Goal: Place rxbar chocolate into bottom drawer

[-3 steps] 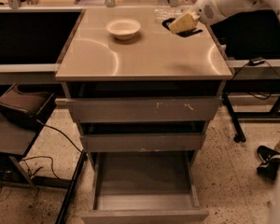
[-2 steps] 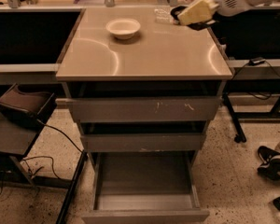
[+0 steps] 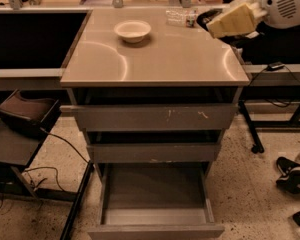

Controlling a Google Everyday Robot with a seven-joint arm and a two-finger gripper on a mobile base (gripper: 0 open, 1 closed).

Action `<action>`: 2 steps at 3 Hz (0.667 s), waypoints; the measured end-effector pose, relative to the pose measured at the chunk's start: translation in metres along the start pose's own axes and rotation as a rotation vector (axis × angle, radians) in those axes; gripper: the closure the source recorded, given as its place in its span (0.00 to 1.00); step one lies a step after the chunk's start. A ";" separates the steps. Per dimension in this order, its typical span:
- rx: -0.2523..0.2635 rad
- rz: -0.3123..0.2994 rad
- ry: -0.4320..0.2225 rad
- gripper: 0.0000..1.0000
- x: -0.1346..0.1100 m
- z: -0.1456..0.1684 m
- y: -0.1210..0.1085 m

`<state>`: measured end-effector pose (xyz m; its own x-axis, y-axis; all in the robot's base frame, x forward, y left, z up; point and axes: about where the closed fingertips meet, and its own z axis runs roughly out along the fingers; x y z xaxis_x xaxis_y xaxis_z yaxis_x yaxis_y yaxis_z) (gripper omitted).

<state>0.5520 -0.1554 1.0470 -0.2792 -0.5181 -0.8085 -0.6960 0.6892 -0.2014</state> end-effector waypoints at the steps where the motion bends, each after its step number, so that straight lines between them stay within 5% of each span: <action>1: -0.001 0.001 0.000 1.00 0.001 0.001 0.000; 2: 0.008 0.029 0.010 1.00 0.022 0.023 0.010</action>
Offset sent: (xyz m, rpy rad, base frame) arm 0.0113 0.0443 -0.2287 0.0666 0.1189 -0.1810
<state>0.5540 -0.1483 1.0140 -0.3059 -0.5031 -0.8083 -0.6821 0.7081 -0.1826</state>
